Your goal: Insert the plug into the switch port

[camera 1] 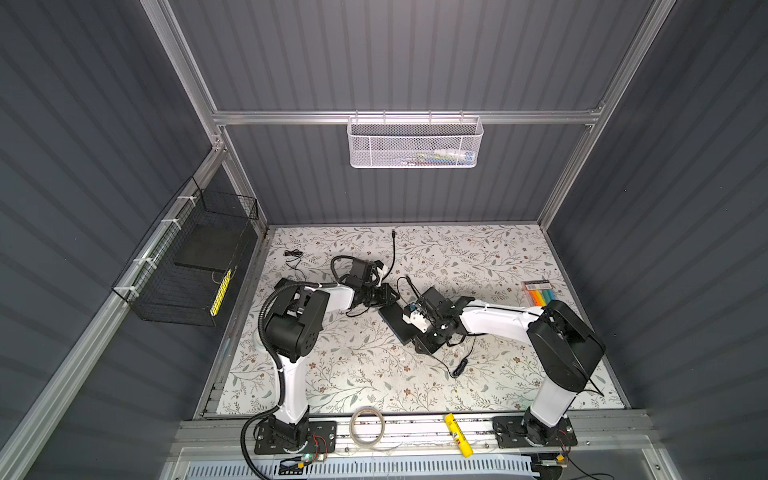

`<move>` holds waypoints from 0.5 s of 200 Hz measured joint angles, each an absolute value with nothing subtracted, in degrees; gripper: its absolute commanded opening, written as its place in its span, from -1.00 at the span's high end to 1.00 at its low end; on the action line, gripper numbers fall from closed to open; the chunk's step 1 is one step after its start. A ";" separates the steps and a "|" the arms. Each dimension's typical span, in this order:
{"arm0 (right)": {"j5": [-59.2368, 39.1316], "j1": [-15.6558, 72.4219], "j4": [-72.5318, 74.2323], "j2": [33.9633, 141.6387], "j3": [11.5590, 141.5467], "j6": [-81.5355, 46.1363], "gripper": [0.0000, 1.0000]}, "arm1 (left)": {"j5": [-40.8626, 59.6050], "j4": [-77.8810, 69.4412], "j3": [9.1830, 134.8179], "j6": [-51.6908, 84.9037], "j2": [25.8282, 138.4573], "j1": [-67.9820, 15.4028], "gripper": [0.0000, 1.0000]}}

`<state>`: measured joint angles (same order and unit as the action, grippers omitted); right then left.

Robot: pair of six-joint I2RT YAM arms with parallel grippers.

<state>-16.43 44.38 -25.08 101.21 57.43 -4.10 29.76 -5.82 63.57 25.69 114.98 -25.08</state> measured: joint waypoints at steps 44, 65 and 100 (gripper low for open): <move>-15.31 44.95 -24.21 101.75 57.78 -4.01 0.80 | 29.78 -5.82 63.57 25.69 114.98 -25.08 0.50; -14.98 44.95 -24.05 101.80 57.82 -4.45 0.94 | 29.80 -5.85 63.57 25.69 114.98 -25.06 0.51; -15.00 45.17 -24.05 101.80 57.87 -6.44 1.00 | 29.82 -6.96 62.92 25.71 114.87 -25.04 0.50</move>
<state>-15.00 45.17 -24.05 101.80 57.87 -6.44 29.82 -6.96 62.92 25.71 114.87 -25.04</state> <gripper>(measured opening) 0.048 0.249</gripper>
